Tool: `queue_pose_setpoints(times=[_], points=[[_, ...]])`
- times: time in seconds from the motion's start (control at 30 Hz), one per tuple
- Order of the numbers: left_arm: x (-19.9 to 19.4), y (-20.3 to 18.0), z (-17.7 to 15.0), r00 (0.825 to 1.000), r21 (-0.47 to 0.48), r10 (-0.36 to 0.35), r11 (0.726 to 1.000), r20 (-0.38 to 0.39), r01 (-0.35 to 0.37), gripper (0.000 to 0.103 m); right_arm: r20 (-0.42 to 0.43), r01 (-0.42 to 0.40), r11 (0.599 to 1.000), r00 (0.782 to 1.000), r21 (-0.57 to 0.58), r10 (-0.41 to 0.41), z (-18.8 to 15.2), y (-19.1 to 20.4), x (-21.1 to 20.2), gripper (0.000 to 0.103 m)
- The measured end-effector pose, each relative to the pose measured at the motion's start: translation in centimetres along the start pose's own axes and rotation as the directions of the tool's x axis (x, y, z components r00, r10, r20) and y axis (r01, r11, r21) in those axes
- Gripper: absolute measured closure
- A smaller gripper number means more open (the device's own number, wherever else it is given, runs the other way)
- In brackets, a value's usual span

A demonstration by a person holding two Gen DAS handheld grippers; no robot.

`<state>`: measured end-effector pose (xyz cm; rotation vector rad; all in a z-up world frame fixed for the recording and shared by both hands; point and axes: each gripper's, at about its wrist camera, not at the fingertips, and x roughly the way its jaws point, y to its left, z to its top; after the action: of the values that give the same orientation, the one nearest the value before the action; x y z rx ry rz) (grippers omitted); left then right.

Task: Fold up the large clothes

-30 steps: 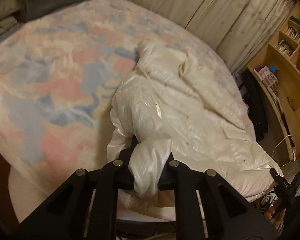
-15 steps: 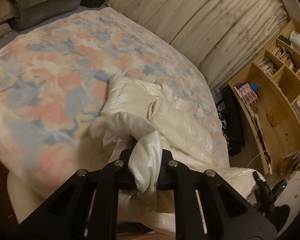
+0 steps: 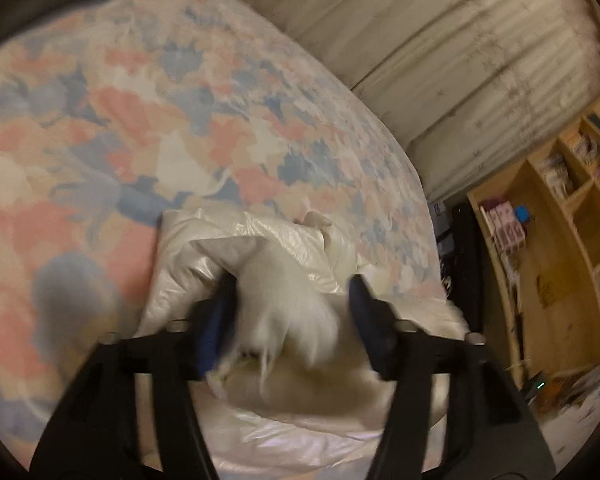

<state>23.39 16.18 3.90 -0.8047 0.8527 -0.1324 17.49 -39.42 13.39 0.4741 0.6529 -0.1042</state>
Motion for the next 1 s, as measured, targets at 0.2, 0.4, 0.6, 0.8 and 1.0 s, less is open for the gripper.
queue_pose_setpoints(times=[0.2,0.4,0.6,0.8,1.0], points=[[3.8,1.3,1.6,0.999,0.027,-0.013,1.0,-0.048,0.014,0.032,-0.013,-0.037,0.999,0.999,-0.011,0.037,0.8,-0.3,5.7,0.013],[7.8,2.7,1.4,0.987,0.159,0.132,0.98,-0.092,-0.116,0.032,-0.081,0.034,0.997,0.996,-0.063,-0.039,-0.4,-3.9,10.4,0.012],[12.1,4.6,2.8,0.968,0.192,0.214,0.963,-0.131,-0.187,0.032,-0.173,0.069,0.995,0.981,-0.079,-0.081,0.0,-8.2,16.0,0.012],[15.4,6.0,4.6,0.963,0.167,0.213,0.968,-0.165,-0.186,0.032,-0.272,0.063,0.996,0.959,-0.061,-0.077,1.3,-9.8,21.8,0.012],[16.3,4.7,4.1,0.94,0.209,0.34,0.919,0.004,-0.334,0.08,-0.279,0.111,0.986,0.95,-0.123,-0.141,0.8,-8.6,25.3,0.074]])
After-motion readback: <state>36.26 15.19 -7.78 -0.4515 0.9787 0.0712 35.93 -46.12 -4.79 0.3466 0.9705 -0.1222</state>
